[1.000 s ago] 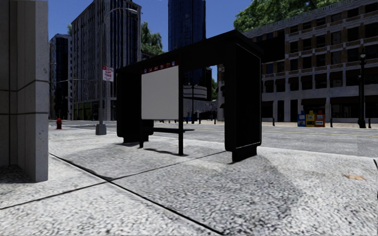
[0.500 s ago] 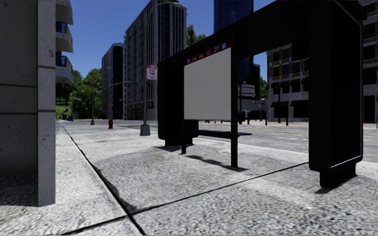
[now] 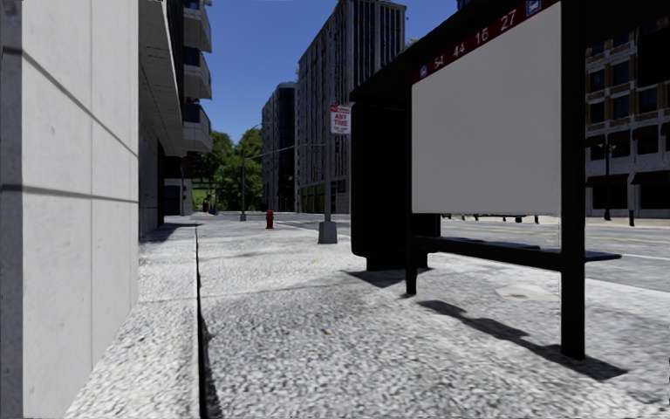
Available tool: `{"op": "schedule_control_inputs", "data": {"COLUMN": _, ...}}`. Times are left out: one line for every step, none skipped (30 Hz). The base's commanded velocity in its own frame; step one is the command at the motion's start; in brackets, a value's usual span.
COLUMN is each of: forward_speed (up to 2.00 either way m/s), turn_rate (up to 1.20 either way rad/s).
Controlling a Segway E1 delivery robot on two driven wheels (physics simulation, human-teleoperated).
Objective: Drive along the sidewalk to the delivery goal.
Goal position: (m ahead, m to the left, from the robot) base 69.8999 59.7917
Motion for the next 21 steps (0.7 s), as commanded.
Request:
{"op": "schedule_control_inputs", "data": {"forward_speed": 2.0, "turn_rate": 0.58}}
{"op": "schedule_control_inputs", "data": {"forward_speed": 2.0, "turn_rate": 0.58}}
{"op": "schedule_control_inputs", "data": {"forward_speed": 2.0, "turn_rate": 0.53}}
{"op": "schedule_control_inputs", "data": {"forward_speed": 2.0, "turn_rate": 0.53}}
{"op": "schedule_control_inputs", "data": {"forward_speed": 2.0, "turn_rate": 0.51}}
{"op": "schedule_control_inputs", "data": {"forward_speed": 2.0, "turn_rate": 0.51}}
{"op": "schedule_control_inputs", "data": {"forward_speed": 2.0, "turn_rate": 0.51}}
{"op": "schedule_control_inputs", "data": {"forward_speed": 2.0, "turn_rate": 0.51}}
{"op": "schedule_control_inputs", "data": {"forward_speed": 2.0, "turn_rate": 0.51}}
{"op": "schedule_control_inputs", "data": {"forward_speed": 2.0, "turn_rate": 0.51}}
{"op": "schedule_control_inputs", "data": {"forward_speed": 2.0, "turn_rate": 0.51}}
{"op": "schedule_control_inputs", "data": {"forward_speed": 2.0, "turn_rate": 0.51}}
{"op": "schedule_control_inputs", "data": {"forward_speed": 2.0, "turn_rate": 0.51}}
{"op": "schedule_control_inputs", "data": {"forward_speed": 2.0, "turn_rate": 0.51}}
{"op": "schedule_control_inputs", "data": {"forward_speed": 2.0, "turn_rate": 0.51}}
{"op": "schedule_control_inputs", "data": {"forward_speed": 2.0, "turn_rate": 0.51}}
{"op": "schedule_control_inputs", "data": {"forward_speed": 2.0, "turn_rate": 0.51}}
{"op": "schedule_control_inputs", "data": {"forward_speed": 2.0, "turn_rate": 0.51}}
{"op": "schedule_control_inputs", "data": {"forward_speed": 2.0, "turn_rate": 0.51}}
{"op": "schedule_control_inputs", "data": {"forward_speed": 2.0, "turn_rate": 0.51}}
{"op": "schedule_control_inputs", "data": {"forward_speed": 2.0, "turn_rate": 0.51}}
